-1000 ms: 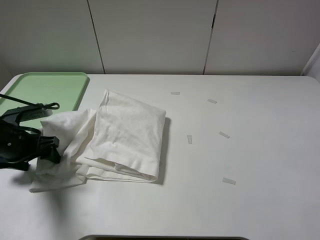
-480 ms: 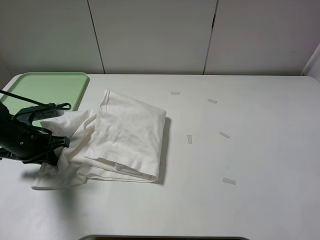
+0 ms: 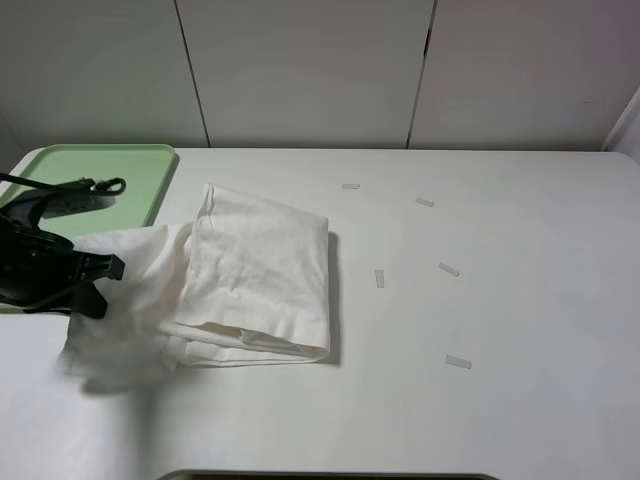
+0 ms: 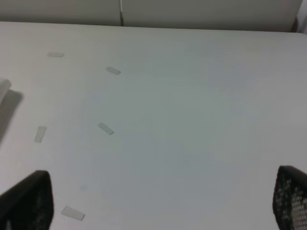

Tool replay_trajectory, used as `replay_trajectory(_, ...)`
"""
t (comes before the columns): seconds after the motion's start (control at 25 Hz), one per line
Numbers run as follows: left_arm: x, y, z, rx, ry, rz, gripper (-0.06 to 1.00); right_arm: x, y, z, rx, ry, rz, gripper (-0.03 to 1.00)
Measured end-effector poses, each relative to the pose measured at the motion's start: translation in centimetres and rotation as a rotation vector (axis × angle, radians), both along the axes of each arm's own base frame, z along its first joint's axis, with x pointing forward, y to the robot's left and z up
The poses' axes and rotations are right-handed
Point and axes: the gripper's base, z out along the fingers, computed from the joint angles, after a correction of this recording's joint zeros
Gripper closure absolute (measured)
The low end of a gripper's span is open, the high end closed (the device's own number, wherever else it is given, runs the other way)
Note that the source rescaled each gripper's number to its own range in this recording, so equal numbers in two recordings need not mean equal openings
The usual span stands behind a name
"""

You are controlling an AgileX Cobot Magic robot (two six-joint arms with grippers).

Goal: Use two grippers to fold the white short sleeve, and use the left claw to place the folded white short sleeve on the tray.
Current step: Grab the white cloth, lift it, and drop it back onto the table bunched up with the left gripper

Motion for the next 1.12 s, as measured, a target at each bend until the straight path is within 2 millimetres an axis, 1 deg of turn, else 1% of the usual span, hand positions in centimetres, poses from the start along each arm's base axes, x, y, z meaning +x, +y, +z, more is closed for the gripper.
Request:
replay_trajectory(0.04, -0.1, 0.0, 1.5, -0.001, -0.061, -0.009, 0.89, 0.0, 0.0, 0.0, 0.000, 0.000, 0.000, -0.03)
replay_trajectory(0.12, -0.3, 0.0, 2.9, -0.002, -0.123, -0.015, 0.89, 0.0, 0.0, 0.0, 0.000, 0.000, 0.000, -0.03)
replay_trajectory(0.16, -0.4, 0.0, 4.1, -0.006, -0.166, -0.021, 0.89, 0.0, 0.0, 0.0, 0.000, 0.000, 0.000, -0.03)
replay_trajectory(0.32, 0.0, -0.1, 5.3, -0.020, -0.181, -0.034, 0.89, 0.0, 0.0, 0.0, 0.000, 0.000, 0.000, -0.03)
replay_trajectory(0.4, 0.1, -0.2, 5.4, -0.022, -0.181, -0.035, 0.89, 0.0, 0.0, 0.0, 0.000, 0.000, 0.000, -0.03)
replay_trajectory(0.44, 0.3, -0.2, 5.7, -0.023, -0.189, -0.038, 0.89, 0.0, 0.0, 0.0, 0.000, 0.000, 0.000, -0.03)
replay_trajectory(0.56, 1.8, -0.9, 7.7, -0.038, -0.232, -0.072, 0.89, 0.0, 0.0, 0.0, 0.000, 0.000, 0.000, -0.03)
replay_trajectory(0.6, 2.5, -1.4, 8.7, -0.044, -0.263, -0.091, 0.89, 0.0, 0.0, 0.0, 0.000, 0.000, 0.000, -0.03)
replay_trajectory(0.72, 3.3, -2.5, 10.3, -0.056, -0.310, -0.134, 0.89, 0.0, 0.0, 0.0, 0.000, 0.000, 0.000, -0.03)
replay_trajectory(0.76, 3.7, -3.1, 10.9, -0.063, -0.322, -0.159, 0.89, 0.0, 0.0, 0.0, 0.000, 0.000, 0.000, -0.03)
replay_trajectory(0.8, 3.9, -3.5, 11.1, -0.068, -0.318, -0.174, 0.89, 0.0, 0.0, 0.0, 0.000, 0.000, 0.000, -0.03)
replay_trajectory(0.88, 4.4, -4.3, 10.8, -0.082, -0.281, -0.200, 0.89, 0.0, 0.0, 0.0, 0.000, 0.000, 0.000, -0.03)
replay_trajectory(1.0, 5.6, -6.0, 9.7, -0.091, -0.219, -0.253, 0.89, 0.0, 0.0, 0.0, 0.000, 0.000, 0.000, -0.03)
replay_trajectory(1.08, 5.7, -6.2, 9.5, -0.091, -0.212, -0.259, 0.89, 0.0, 0.0, 0.0, 0.000, 0.000, 0.000, -0.03)
replay_trajectory(1.12, 6.4, -7.3, 9.1, -0.093, -0.193, -0.295, 0.89, 0.0, 0.0, 0.0, 0.000, 0.000, 0.000, -0.03)
